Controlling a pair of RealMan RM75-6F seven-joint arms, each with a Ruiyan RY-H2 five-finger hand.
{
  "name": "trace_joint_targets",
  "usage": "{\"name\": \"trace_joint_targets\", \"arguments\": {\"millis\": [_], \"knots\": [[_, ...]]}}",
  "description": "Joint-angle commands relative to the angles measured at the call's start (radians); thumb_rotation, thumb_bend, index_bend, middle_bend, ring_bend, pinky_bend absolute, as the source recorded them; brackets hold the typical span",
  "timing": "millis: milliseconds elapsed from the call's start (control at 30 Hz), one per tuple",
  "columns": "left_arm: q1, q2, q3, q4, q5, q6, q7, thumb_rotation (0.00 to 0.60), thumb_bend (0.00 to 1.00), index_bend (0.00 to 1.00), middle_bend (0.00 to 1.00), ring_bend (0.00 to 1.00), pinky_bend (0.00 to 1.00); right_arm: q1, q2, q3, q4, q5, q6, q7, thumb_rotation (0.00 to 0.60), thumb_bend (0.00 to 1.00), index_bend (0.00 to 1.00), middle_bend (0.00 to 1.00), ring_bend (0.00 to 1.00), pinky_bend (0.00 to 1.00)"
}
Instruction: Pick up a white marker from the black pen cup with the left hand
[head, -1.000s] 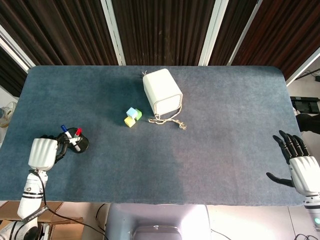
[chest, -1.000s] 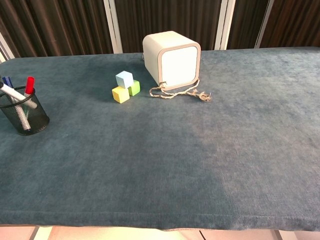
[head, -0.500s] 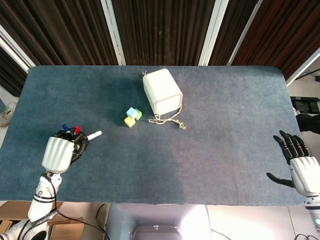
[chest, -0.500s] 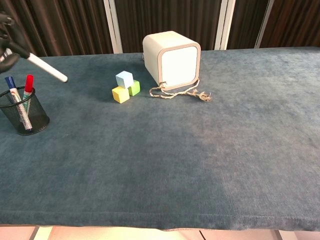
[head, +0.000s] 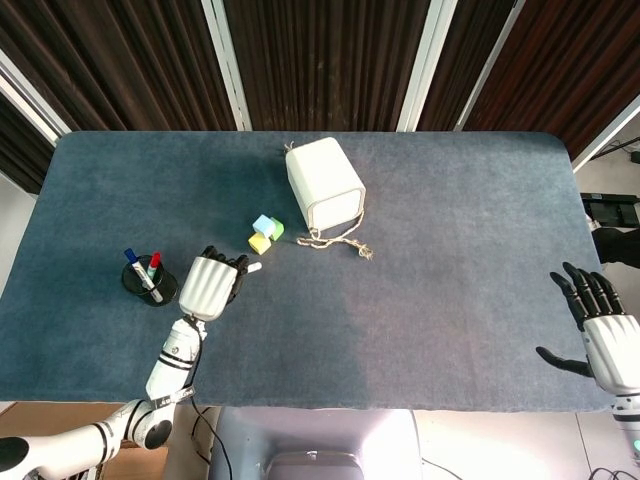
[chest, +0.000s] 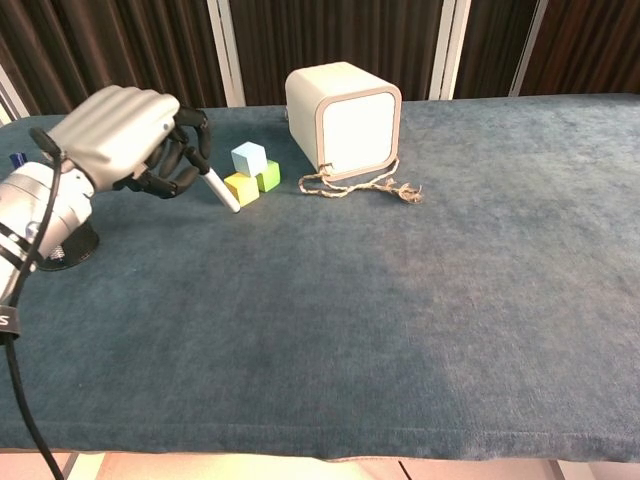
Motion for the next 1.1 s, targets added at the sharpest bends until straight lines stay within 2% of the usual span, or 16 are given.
{"name": "trace_joint_targets", "arguments": {"millis": [33,100,133,167,267,367,467,600,700,800,967,1100], "knots": [[-0.028,-0.043,-0.007,0.053,-0.023,-0.014,0.034,0.6,0.46,0.55,0.63,0.57,0.37,0.0,0.002,0.0,0.0,-0.001,0.0,0.001,0.6,0.05,0.0,0.09,0.0,0.04],[-0.029,-0.046,-0.01,0.05,-0.044,-0.021,0.053,0.6,0.41,0.36,0.48,0.42,0.3,-0.001,0.004,0.001,0.001,0.0,0.001,0.002,0.6,0.05,0.0,0.09,0.0,0.04],[-0.027,-0.045,-0.012,0.041,-0.053,-0.02,0.06,0.6,0.39,0.22,0.36,0.3,0.24,-0.001,0.004,0.001,0.001,0.001,0.001,0.002,0.6,0.05,0.0,0.09,0.0,0.04],[-0.024,-0.042,-0.014,0.028,-0.06,-0.015,0.068,0.6,0.37,0.12,0.27,0.22,0.2,-0.001,0.004,0.002,0.001,0.003,0.0,0.002,0.6,0.05,0.0,0.09,0.0,0.04],[-0.007,-0.017,-0.012,-0.034,-0.067,0.01,0.078,0.6,0.35,0.0,0.14,0.09,0.12,0.0,0.002,0.002,0.004,0.006,-0.004,0.003,0.6,0.05,0.0,0.09,0.0,0.03],[0.014,0.029,-0.001,-0.112,-0.075,0.023,0.111,0.6,0.34,0.0,0.09,0.04,0.07,0.002,-0.002,0.003,0.007,0.005,-0.005,0.004,0.6,0.05,0.0,0.09,0.0,0.04],[0.049,0.106,0.005,-0.242,-0.117,0.028,0.178,0.6,0.33,0.0,0.07,0.01,0.03,0.005,-0.003,0.004,0.01,0.008,-0.011,0.005,0.6,0.05,0.0,0.09,0.0,0.04],[0.116,0.232,0.017,-0.407,-0.147,0.083,0.221,0.6,0.32,0.0,0.07,0.01,0.01,0.009,-0.002,0.006,0.012,0.007,-0.015,0.007,0.6,0.05,0.0,0.09,0.0,0.04],[0.175,0.337,0.037,-0.491,-0.166,0.113,0.203,0.6,0.32,0.01,0.07,0.02,0.01,0.009,0.001,0.002,0.012,0.018,-0.029,0.014,0.6,0.05,0.0,0.09,0.0,0.04],[0.242,0.429,0.057,-0.533,-0.174,0.16,0.135,0.6,0.32,0.05,0.08,0.02,0.01,0.011,0.001,0.001,0.016,0.028,-0.042,0.02,0.6,0.05,0.0,0.09,0.0,0.03],[0.36,0.528,0.091,-0.519,-0.163,0.265,-0.002,0.6,0.32,0.07,0.09,0.03,0.01,0.016,-0.004,-0.004,0.03,0.027,-0.058,0.036,0.6,0.05,0.0,0.09,0.0,0.04],[0.443,0.637,0.165,-0.504,-0.133,0.257,-0.164,0.6,0.32,0.07,0.06,0.01,0.0,0.019,-0.008,-0.012,0.042,0.006,-0.058,0.061,0.6,0.05,0.0,0.09,0.0,0.03]]}}
